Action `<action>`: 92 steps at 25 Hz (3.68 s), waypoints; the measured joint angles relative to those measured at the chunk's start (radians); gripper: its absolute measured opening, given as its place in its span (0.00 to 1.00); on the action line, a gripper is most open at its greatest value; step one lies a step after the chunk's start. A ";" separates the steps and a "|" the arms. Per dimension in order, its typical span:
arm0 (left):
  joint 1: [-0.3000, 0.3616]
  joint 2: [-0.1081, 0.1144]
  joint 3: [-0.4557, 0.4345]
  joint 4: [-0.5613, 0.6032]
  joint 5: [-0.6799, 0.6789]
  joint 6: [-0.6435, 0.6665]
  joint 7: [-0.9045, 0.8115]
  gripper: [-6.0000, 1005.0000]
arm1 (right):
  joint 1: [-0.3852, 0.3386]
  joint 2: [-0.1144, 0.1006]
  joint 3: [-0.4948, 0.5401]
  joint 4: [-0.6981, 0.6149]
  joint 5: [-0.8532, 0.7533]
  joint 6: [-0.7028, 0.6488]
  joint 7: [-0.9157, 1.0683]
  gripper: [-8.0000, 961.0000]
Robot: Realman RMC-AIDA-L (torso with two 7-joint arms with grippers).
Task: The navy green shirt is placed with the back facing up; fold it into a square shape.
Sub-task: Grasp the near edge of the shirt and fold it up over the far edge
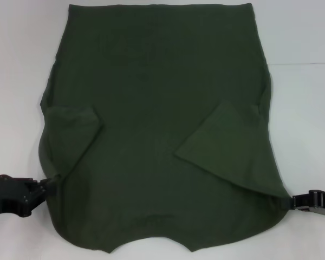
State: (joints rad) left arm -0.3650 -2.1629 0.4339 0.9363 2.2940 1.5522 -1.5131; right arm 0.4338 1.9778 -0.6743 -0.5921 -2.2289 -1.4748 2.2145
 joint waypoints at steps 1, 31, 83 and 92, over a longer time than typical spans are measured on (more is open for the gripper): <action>0.000 0.000 -0.001 0.001 -0.004 0.009 -0.009 0.07 | -0.005 0.001 0.005 -0.002 0.004 -0.005 -0.011 0.05; 0.085 -0.002 -0.038 0.011 0.036 0.271 -0.214 0.07 | -0.186 -0.027 0.335 -0.006 0.014 -0.209 -0.343 0.06; -0.417 0.153 -0.069 -0.410 -0.206 -0.488 -0.043 0.07 | 0.296 -0.037 0.477 0.127 0.082 0.411 -0.451 0.06; -0.470 0.140 -0.068 -0.524 -0.381 -0.689 0.199 0.07 | 0.388 -0.019 0.465 0.225 0.116 0.658 -0.536 0.06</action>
State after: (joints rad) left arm -0.8345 -2.0229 0.3658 0.4128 1.9126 0.8633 -1.3142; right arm 0.8218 1.9586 -0.2095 -0.3674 -2.1126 -0.8168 1.6787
